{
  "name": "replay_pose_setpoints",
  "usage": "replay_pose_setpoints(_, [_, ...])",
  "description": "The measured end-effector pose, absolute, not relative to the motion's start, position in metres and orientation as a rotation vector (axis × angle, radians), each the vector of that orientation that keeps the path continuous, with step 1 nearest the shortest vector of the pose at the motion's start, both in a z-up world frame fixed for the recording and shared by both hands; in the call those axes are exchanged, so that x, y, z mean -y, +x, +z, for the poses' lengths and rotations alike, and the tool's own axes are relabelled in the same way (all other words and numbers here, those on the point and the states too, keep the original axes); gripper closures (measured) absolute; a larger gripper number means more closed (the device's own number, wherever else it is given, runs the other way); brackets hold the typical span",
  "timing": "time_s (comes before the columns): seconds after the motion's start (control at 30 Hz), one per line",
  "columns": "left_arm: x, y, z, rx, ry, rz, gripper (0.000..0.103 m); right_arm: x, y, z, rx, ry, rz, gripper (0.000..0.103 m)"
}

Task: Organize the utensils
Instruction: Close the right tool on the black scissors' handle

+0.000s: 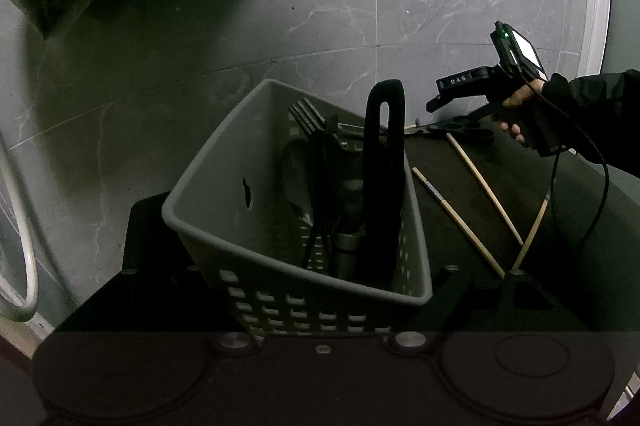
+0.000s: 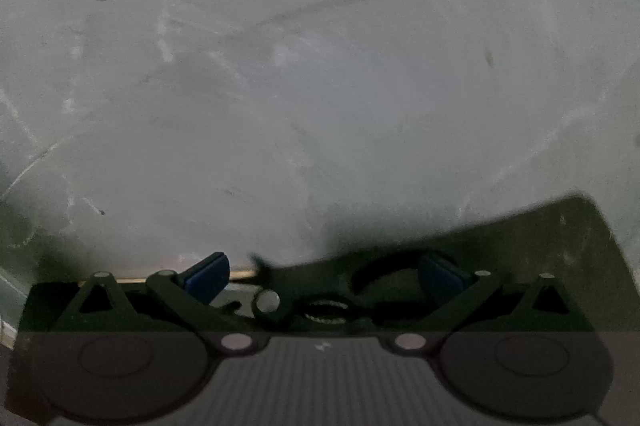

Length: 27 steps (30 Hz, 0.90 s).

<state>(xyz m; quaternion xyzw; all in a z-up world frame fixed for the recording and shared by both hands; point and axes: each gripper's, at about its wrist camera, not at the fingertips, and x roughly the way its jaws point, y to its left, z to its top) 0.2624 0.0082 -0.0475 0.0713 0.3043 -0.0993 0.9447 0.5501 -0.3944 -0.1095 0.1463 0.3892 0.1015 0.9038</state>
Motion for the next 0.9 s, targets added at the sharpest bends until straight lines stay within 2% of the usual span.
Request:
replay_pose_setpoints(0.5, [-0.010, 0.263, -0.049, -0.607, 0.161, -0.221, 0.021, 0.406, 0.465, -0.117, -0.903, 0.577, 0.267, 0.001])
replay_pose_setpoints(0.9, [-0.017, 0.259, -0.051, -0.583, 0.167, -0.257, 0.023, 0.336, 0.388, -0.117, -0.966, 0.644, 0.368, 0.001])
